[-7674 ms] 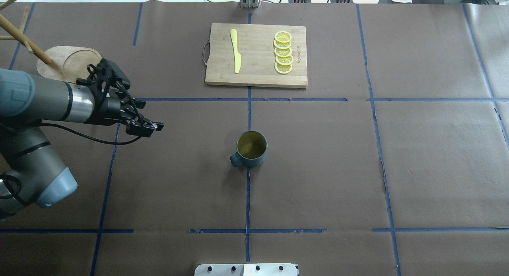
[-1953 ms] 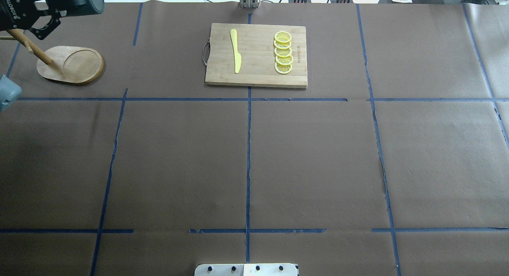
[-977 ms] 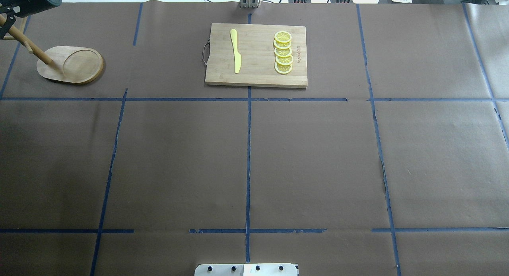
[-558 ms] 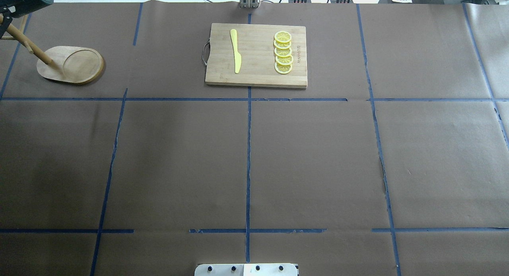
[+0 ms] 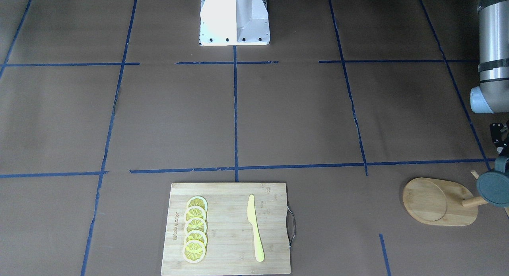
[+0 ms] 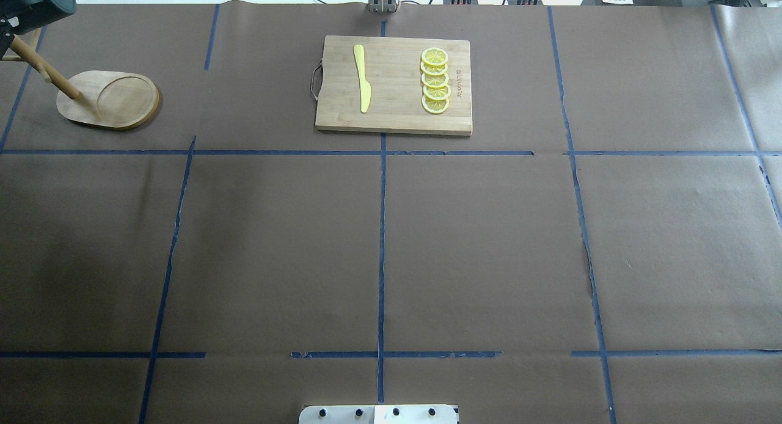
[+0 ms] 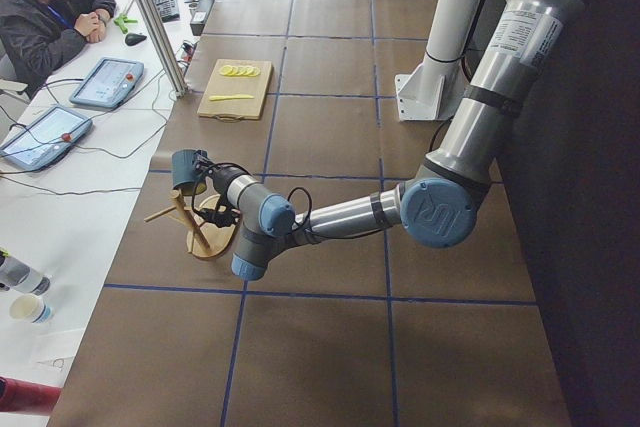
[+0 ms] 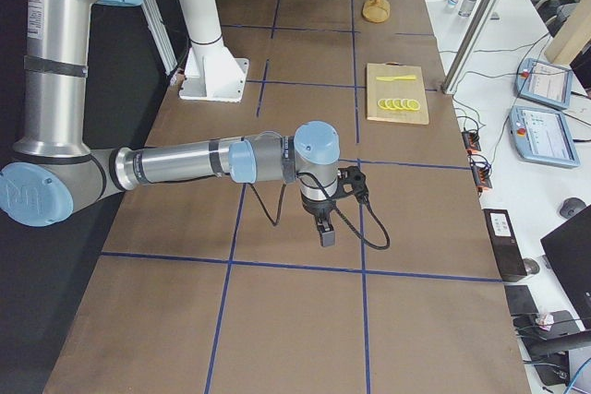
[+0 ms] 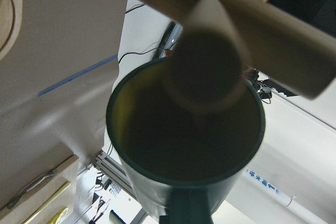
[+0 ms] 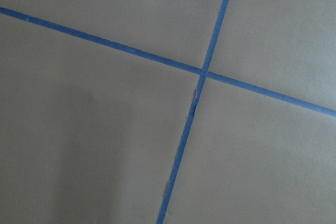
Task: Hang cup on storage rack
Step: 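Slide the mug handle onto a rack peg with the left gripper, then open the left gripper and pull it back from the hanging mug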
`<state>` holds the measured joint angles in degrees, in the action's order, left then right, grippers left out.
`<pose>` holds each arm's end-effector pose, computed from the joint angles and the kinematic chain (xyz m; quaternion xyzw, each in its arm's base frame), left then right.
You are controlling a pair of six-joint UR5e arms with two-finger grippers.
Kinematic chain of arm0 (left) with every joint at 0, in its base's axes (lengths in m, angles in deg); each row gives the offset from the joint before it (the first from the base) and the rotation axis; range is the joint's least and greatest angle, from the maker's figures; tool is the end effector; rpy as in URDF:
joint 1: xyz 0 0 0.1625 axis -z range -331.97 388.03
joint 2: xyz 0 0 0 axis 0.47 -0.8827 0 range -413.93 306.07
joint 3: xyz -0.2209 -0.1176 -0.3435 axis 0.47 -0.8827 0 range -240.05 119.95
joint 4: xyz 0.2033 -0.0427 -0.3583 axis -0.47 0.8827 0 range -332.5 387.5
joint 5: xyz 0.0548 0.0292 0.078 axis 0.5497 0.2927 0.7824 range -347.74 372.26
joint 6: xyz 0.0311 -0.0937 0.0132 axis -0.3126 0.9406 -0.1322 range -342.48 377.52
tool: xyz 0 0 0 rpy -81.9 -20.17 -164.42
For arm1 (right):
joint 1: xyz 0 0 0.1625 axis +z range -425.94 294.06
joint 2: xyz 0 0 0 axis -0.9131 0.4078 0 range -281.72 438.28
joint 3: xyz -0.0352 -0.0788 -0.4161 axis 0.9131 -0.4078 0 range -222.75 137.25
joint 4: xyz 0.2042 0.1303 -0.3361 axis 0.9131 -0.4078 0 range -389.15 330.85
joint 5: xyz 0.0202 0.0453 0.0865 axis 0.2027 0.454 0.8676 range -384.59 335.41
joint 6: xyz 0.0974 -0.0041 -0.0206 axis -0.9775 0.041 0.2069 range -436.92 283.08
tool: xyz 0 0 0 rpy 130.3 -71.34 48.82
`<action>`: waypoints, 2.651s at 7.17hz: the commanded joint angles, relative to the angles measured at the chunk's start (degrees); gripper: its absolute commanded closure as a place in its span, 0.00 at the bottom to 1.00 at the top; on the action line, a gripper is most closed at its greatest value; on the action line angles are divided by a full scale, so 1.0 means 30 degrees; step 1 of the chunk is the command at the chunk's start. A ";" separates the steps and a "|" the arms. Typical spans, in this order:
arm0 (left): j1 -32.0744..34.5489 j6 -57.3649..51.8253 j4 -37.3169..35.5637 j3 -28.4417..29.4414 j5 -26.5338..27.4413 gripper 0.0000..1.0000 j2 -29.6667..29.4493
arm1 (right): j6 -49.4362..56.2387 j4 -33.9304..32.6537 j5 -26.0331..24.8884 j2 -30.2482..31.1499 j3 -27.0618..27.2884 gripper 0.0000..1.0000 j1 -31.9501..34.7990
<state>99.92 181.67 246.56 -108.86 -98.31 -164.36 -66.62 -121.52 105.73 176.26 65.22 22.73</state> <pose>0.0846 -0.5744 0.5758 -0.1203 0.7953 -0.5089 0.3068 0.0586 -0.4377 0.5773 0.0891 -0.3380 -0.1178 0.9295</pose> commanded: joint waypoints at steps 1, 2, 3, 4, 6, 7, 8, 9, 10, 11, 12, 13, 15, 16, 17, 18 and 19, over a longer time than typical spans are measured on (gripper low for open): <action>-0.0026 0.0010 0.0252 0.0243 0.0001 0.69 0.0277 | -0.0007 0.0000 -0.0023 0.0006 0.0132 0.00 0.0005; -0.0055 0.0010 0.0223 0.0390 0.0001 0.01 0.0277 | -0.0007 0.0000 -0.0023 0.0006 0.0133 0.00 0.0005; -0.0056 0.0039 0.0223 0.0449 -0.0028 0.00 0.0248 | -0.0036 0.0000 -0.0023 0.0006 0.0133 0.00 0.0005; -0.0056 0.0068 0.0223 0.0450 -0.0029 0.00 0.0248 | -0.0036 0.0000 -0.0023 0.0036 0.0133 0.00 0.0005; -0.0085 0.0126 0.0223 0.0246 -0.0174 0.00 0.0248 | -0.0240 -0.0029 -0.0023 0.0007 0.0104 0.00 -0.0024; -0.0056 0.0098 0.0252 -0.0219 -0.0668 0.00 0.0277 | -0.0299 -0.0029 -0.0023 -0.0023 0.0104 0.00 -0.0024; 0.0031 -0.0047 0.0223 -0.1007 -0.2268 0.00 0.0422 | -0.0271 -0.0029 -0.0081 0.0006 0.0075 0.00 -0.0024; 0.0148 -0.1325 0.0165 -0.1943 -0.2632 0.00 0.0482 | -0.0300 -0.0029 -0.0082 0.0006 0.0075 0.00 -0.0024; 0.0265 -0.3484 0.0135 -0.2301 -0.4202 0.00 0.0744 | -0.0329 -0.0029 -0.0082 0.0006 0.0046 0.00 -0.0024; 0.0934 -0.6290 -0.0184 -0.2304 -0.6596 0.00 0.0717 | -0.0329 -0.0029 -0.0082 0.0006 0.0045 0.00 -0.0024; 0.1839 -0.9334 -0.0825 -0.2594 -0.8941 0.00 0.0746 | -0.0358 -0.0029 -0.0024 -0.0023 0.0016 0.00 -0.0053; 0.3038 -1.3077 -0.2572 -0.2800 -1.1893 0.00 0.0746 | -0.0359 -0.0029 0.0035 -0.0023 -0.0013 0.00 -0.0053; 0.3637 -2.0466 -0.5391 -0.2832 -1.3679 0.00 0.0804 | -0.0388 -0.0029 0.0094 -0.0023 -0.0013 0.00 -0.0141; 0.3578 -2.3311 -0.6156 -0.2774 -1.3681 0.00 0.0950 | -0.0359 -0.0029 0.0007 -0.0052 -0.0042 0.00 -0.0315; 0.3606 -2.6936 -0.7295 -0.2744 -1.3681 0.00 0.1531 | -0.0446 -0.0058 0.0006 -0.0081 -0.0216 0.00 -0.0694; 0.3693 -3.1381 -0.9569 -0.2744 -1.3681 0.00 0.1798 | -0.0563 -0.0030 0.0006 -0.0110 -0.0218 0.00 -0.0727; 0.4071 -3.5602 -1.1854 -0.2773 -1.3594 0.00 0.1859 | -0.0593 -0.0029 0.0006 -0.0140 -0.0218 0.00 -0.0727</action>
<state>111.20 90.32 218.82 -117.14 -139.25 -159.41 -68.18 -121.63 105.75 175.95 64.63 20.73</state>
